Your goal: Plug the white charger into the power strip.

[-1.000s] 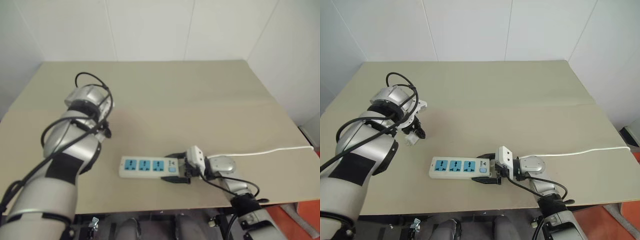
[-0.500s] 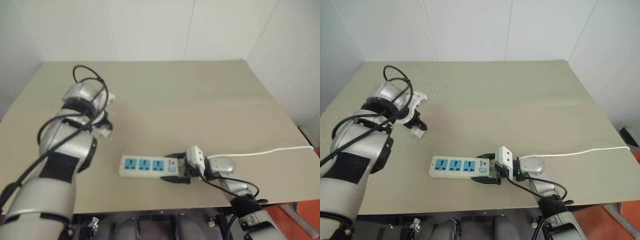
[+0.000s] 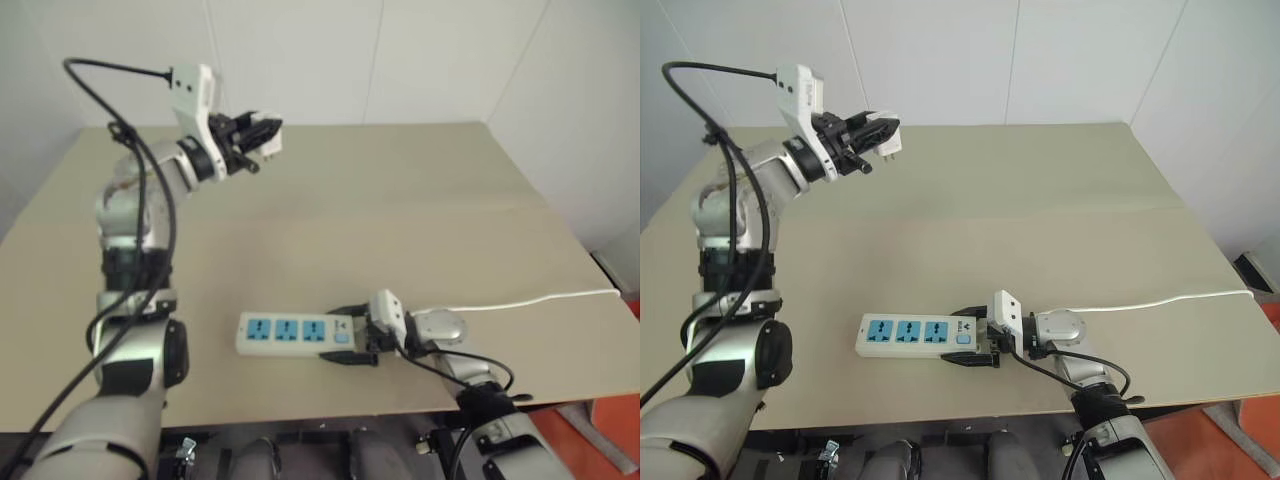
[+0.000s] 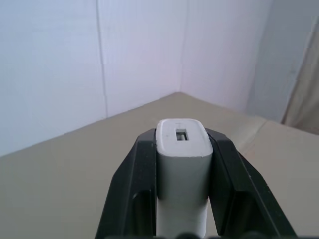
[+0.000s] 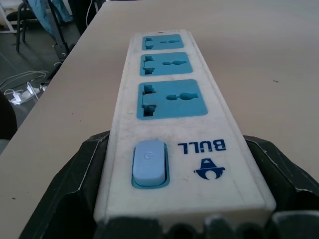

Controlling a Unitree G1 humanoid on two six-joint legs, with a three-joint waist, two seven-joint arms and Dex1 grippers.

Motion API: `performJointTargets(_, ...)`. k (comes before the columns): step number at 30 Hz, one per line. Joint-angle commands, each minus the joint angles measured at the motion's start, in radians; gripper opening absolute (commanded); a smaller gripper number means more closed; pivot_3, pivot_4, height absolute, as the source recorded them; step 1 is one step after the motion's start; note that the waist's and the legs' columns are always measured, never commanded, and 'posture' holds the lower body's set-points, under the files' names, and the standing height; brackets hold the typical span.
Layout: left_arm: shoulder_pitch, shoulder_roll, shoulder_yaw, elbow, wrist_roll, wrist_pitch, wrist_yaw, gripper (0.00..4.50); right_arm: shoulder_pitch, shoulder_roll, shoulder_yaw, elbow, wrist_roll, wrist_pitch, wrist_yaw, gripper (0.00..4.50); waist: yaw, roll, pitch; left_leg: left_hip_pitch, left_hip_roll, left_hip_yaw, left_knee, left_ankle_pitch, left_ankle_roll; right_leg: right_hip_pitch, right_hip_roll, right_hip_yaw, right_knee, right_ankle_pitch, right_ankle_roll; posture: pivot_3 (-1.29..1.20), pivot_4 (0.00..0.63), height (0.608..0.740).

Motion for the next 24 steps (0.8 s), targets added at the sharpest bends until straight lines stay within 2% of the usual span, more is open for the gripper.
performJointTargets(1,0.120,0.015,-0.049,-0.198,-0.077,-0.080,-0.127,1.01,0.000,0.012,0.026,0.038,-0.010,-0.017,0.014,3.47,0.002,0.000,0.000,0.001,0.000,0.000,0.001,0.000,0.000,0.002,0.000,0.000,0.000,0.000,0.000,0.00,0.150,0.740)
performJointTargets(4,0.258,0.027,-0.073,-0.319,-0.173,-0.065,-0.228,1.01,-0.006,0.008,0.025,0.048,-0.009,-0.023,0.018,3.47,0.001,0.000,0.000,0.005,0.000,0.001,0.002,0.000,0.000,0.007,0.001,0.000,-0.001,0.000,0.000,0.00,0.150,0.740)
performJointTargets(9,0.397,0.023,-0.104,-0.363,-0.227,-0.162,-0.354,1.01,-0.013,0.004,0.024,0.059,-0.013,-0.032,0.020,3.47,0.003,0.000,0.000,0.010,0.001,0.001,0.003,0.000,0.000,0.015,0.002,-0.001,-0.006,0.001,-0.002,0.00,0.150,0.740)
performJointTargets(24,0.494,0.044,-0.207,-0.306,-0.227,-0.212,-0.484,1.01,-0.009,0.003,0.026,0.056,-0.019,-0.033,0.014,3.47,0.002,0.000,0.000,0.010,0.001,0.000,0.003,0.000,0.000,0.015,0.002,-0.001,-0.007,0.001,-0.002,0.00,0.150,0.740)
